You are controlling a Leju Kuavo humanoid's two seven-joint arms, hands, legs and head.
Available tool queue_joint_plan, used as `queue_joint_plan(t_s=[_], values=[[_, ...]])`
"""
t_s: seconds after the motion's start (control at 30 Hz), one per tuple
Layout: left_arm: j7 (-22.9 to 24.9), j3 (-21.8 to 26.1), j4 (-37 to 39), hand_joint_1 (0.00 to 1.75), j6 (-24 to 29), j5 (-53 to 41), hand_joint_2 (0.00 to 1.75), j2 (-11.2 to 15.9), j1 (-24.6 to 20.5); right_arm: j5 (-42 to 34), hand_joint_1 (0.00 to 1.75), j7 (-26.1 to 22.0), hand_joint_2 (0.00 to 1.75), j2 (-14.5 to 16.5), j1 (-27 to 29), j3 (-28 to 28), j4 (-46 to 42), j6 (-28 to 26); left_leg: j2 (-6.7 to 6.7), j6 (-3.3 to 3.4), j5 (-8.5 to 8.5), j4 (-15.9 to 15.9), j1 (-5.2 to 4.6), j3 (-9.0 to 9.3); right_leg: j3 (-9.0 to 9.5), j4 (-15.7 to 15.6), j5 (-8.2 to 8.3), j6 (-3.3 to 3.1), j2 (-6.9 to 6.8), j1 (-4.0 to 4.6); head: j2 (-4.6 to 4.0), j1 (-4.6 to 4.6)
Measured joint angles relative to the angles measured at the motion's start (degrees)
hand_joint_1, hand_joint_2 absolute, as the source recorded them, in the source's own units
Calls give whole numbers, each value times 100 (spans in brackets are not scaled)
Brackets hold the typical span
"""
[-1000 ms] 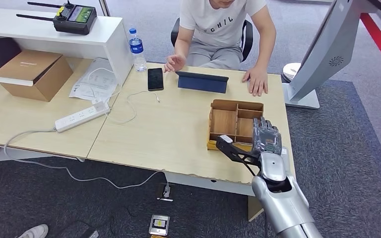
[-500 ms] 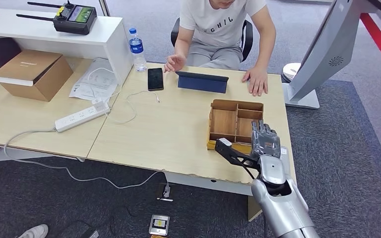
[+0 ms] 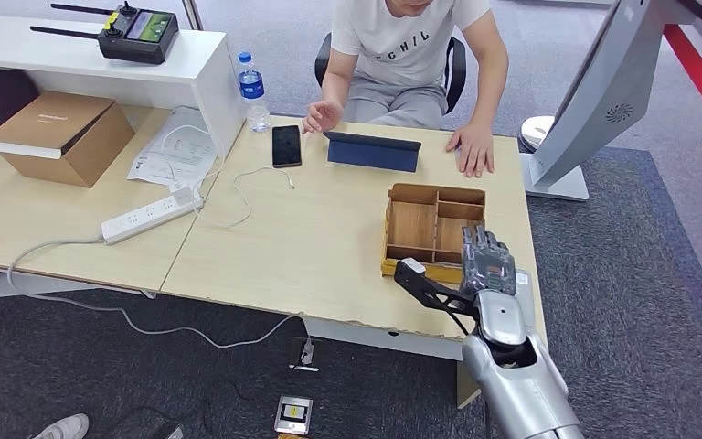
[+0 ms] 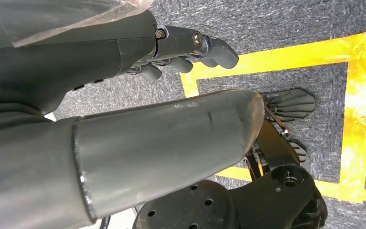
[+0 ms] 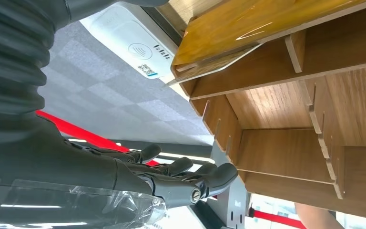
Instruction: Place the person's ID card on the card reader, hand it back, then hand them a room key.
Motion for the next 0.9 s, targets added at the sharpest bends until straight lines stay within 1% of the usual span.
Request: queue_joint_plan(t_s=[0.9], values=[[11, -52, 5, 0, 0, 44, 0, 0, -8, -31, 0, 1, 175, 21, 58, 31, -97, 84, 0, 0, 0, 0, 0, -1, 0, 0, 0, 0, 0, 0, 0, 0]])
